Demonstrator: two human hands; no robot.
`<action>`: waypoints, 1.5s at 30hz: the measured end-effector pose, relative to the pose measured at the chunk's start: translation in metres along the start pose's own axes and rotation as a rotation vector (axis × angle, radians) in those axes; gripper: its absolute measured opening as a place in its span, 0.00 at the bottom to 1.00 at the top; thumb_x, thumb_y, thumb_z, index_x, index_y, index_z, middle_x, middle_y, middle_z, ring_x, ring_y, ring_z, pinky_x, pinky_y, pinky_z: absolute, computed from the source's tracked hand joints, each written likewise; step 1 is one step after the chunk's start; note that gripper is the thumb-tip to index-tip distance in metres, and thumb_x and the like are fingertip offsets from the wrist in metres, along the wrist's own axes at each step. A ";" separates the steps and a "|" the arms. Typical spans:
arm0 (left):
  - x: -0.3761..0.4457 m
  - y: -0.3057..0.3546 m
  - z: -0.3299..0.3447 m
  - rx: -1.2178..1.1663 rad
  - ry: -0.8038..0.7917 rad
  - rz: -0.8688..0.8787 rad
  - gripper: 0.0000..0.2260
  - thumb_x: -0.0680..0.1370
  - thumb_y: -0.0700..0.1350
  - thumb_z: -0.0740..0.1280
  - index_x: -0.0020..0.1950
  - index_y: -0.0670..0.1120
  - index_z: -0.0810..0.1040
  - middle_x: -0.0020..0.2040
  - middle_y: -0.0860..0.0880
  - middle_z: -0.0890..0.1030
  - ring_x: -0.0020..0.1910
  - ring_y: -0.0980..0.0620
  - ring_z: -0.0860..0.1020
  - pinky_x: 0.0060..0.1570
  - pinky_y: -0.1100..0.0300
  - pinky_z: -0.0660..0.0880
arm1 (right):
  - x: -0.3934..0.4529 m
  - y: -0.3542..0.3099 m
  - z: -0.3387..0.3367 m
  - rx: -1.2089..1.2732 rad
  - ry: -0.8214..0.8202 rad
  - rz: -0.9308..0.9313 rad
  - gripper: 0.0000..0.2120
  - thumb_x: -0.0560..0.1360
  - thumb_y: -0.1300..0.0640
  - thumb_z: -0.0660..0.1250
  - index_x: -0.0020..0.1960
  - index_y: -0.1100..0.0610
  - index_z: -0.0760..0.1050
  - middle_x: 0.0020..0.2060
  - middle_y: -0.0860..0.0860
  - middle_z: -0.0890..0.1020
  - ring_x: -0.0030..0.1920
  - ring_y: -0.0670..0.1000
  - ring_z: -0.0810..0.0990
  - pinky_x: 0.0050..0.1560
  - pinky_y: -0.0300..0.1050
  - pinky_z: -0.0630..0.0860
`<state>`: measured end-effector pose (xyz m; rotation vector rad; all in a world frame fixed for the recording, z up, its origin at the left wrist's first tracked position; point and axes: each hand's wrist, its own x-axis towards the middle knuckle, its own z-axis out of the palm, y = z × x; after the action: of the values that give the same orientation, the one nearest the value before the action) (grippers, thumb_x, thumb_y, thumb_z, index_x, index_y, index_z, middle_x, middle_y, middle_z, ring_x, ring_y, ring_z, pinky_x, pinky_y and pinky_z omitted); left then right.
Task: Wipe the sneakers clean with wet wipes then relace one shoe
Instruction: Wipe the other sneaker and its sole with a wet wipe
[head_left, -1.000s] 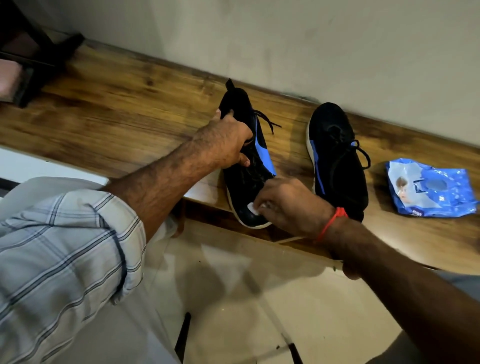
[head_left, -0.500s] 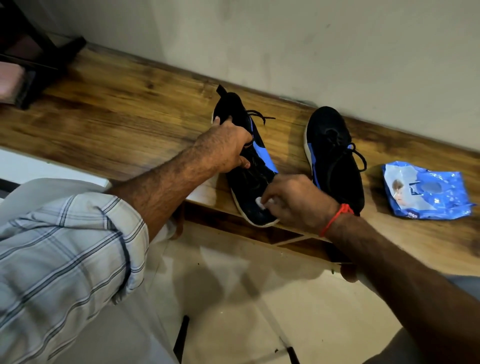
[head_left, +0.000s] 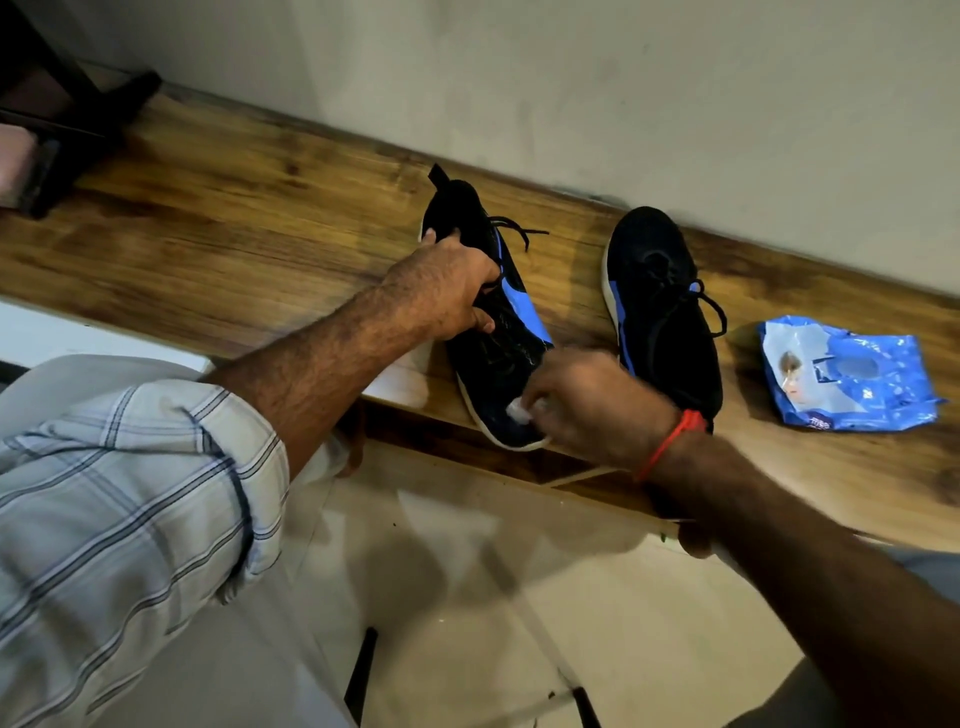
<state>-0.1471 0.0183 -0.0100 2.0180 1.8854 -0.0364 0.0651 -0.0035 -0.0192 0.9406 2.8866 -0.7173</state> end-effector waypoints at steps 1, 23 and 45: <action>0.000 -0.001 0.000 -0.007 0.000 -0.002 0.18 0.76 0.52 0.75 0.61 0.44 0.79 0.62 0.42 0.78 0.69 0.43 0.70 0.79 0.42 0.51 | -0.001 0.010 -0.006 -0.014 0.042 0.062 0.07 0.78 0.55 0.67 0.48 0.56 0.83 0.45 0.52 0.81 0.47 0.52 0.79 0.51 0.51 0.78; -0.001 0.002 0.000 -0.011 -0.045 -0.022 0.22 0.78 0.53 0.72 0.70 0.48 0.74 0.79 0.35 0.59 0.80 0.36 0.52 0.79 0.45 0.50 | 0.021 -0.029 0.025 -0.012 -0.009 -0.096 0.08 0.78 0.59 0.66 0.50 0.60 0.82 0.50 0.56 0.77 0.50 0.57 0.77 0.48 0.56 0.78; 0.006 -0.006 0.002 -0.014 -0.078 0.001 0.20 0.78 0.52 0.73 0.67 0.49 0.75 0.82 0.36 0.53 0.81 0.35 0.48 0.78 0.45 0.50 | 0.007 -0.026 0.000 -0.035 -0.303 -0.191 0.05 0.75 0.61 0.70 0.47 0.56 0.84 0.46 0.52 0.81 0.47 0.52 0.80 0.50 0.45 0.75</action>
<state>-0.1515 0.0237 -0.0151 1.9791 1.8318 -0.1000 0.0447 -0.0175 -0.0094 0.5040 2.7296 -0.7439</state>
